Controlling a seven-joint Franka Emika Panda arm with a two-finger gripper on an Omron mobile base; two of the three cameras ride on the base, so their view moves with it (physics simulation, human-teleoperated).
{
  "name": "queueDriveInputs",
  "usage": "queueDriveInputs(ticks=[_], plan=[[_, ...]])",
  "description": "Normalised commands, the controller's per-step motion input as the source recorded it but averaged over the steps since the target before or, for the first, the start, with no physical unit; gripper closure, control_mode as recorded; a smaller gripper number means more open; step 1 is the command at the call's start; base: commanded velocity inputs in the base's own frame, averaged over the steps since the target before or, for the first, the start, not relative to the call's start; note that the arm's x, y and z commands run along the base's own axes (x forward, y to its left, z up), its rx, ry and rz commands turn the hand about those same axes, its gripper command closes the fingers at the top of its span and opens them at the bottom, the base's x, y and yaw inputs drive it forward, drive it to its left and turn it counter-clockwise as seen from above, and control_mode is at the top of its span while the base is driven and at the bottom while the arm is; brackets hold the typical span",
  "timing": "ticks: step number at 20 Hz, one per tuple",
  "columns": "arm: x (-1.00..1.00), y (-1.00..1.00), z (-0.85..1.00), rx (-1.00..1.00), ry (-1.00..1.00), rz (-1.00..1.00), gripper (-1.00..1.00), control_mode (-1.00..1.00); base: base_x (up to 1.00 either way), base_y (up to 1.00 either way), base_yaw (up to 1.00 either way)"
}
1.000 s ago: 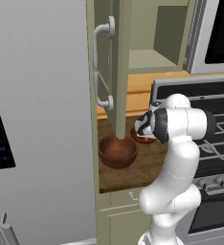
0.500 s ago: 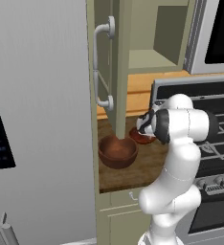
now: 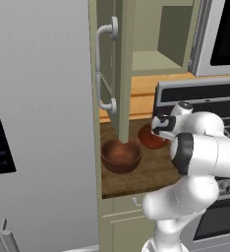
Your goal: Pick up the bowls on the counter and stack them on top of one another in the open cabinet. Place the smaller bowl on top of the larger bowl.
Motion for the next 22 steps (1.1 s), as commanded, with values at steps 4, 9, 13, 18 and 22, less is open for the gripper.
queueDriveInputs(ticks=[4, 9, 13, 18, 22], plan=[[-0.37, 0.02, 0.76, 0.01, -0.07, 0.0, 1.0, -1.0, 0.0, 0.0, 0.0], [-0.26, 0.28, 0.63, 0.0, 0.0, 0.03, 1.0, -1.0, 0.0, 0.0, 0.0], [-0.05, 0.82, 0.48, 0.0, 0.0, 0.15, 1.0, -1.0, 0.0, 0.0, 0.0], [-0.1, 0.53, 0.14, -0.02, 0.0, 0.21, 1.0, -1.0, 0.0, 0.0, 0.0], [-0.13, 0.14, -0.01, -0.01, 0.02, 0.17, 1.0, -1.0, 0.0, 0.0, 0.0]])
